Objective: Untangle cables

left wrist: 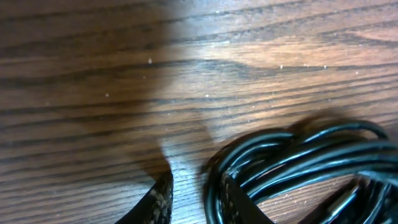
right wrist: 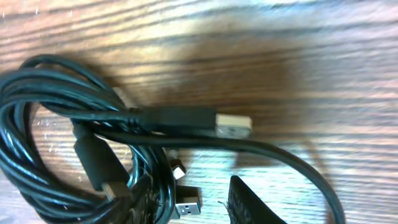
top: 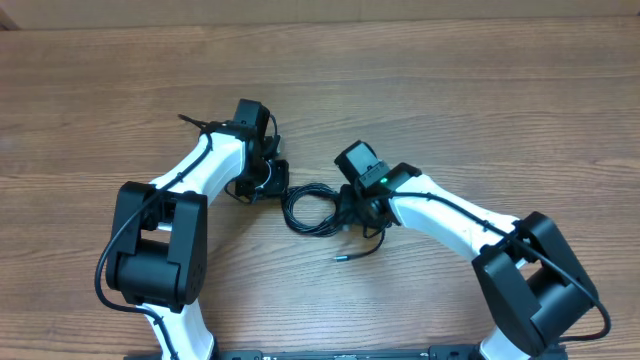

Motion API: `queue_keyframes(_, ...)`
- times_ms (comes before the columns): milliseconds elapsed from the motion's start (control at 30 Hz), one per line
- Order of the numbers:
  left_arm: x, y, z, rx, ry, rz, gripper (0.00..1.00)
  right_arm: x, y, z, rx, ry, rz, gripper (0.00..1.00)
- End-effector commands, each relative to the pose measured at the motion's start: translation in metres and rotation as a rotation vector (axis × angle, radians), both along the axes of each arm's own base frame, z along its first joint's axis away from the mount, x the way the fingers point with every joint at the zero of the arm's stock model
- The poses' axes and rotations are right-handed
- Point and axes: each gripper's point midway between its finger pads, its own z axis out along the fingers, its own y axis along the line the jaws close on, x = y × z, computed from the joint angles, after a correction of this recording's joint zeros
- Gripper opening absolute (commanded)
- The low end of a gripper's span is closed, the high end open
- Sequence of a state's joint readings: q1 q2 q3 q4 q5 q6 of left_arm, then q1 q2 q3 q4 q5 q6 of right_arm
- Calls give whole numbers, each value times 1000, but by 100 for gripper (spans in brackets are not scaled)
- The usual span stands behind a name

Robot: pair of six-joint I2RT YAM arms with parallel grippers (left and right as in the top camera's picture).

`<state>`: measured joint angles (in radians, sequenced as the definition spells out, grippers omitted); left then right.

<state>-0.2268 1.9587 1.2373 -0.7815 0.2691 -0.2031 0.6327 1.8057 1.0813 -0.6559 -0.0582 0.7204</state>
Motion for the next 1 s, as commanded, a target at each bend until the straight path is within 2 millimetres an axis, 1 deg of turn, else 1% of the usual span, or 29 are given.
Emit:
queue_keyframes(0,-11,4,-11,17,42,4,26,12,-9,7,-46,-51,18,36)
queue_keyframes(267,-15,-3,-10,-6,56,-7,27,12,-8,7,-46,-57,37,38)
queue_keyframes(467,-18,-10,-10,-5,58,-28,29,12,-3,8,-27,-59,86,40)
queue_keyframes(600,-19,-12,-10,-5,58,-34,29,14,4,13,-13,-81,181,43)
queue_keyframes(700,-19,-12,-10,-5,59,-34,29,18,3,20,-40,-98,234,45)
queue_keyframes(800,-19,-12,-10,-5,59,-34,29,17,4,22,-46,-105,286,49)
queue_keyframes(833,-19,-12,-10,-5,59,-34,29,16,7,22,-37,-105,306,49)
queue_keyframes(867,-19,-12,-10,-5,59,-34,29,14,15,23,-6,-111,361,50)
queue_keyframes(967,-19,-12,-10,-5,59,-34,28,16,28,20,21,-134,394,52)
